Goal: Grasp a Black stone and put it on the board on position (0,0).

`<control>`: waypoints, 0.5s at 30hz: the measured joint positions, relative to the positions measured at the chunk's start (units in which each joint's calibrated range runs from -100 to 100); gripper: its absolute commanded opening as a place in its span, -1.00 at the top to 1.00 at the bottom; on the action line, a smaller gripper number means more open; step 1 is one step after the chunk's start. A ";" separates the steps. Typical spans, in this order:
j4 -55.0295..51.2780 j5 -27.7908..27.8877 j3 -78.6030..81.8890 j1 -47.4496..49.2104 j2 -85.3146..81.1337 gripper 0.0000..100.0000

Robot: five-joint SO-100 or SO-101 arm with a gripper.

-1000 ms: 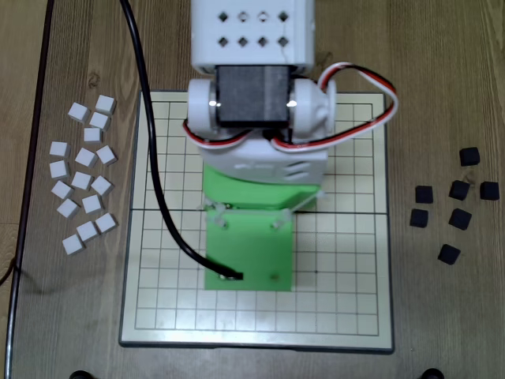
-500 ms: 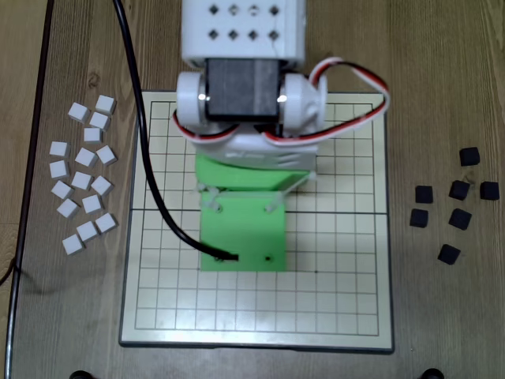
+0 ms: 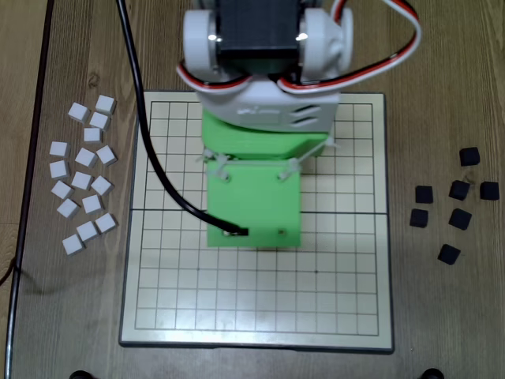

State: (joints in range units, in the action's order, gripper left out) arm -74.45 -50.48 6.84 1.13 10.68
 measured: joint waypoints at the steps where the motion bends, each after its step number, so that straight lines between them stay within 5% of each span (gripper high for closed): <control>1: 0.00 0.10 0.00 -0.11 0.00 0.88; 15: -1.51 -0.05 9.30 0.32 -13.61 0.88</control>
State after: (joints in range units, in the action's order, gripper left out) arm -75.96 -50.53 16.14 1.46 -2.92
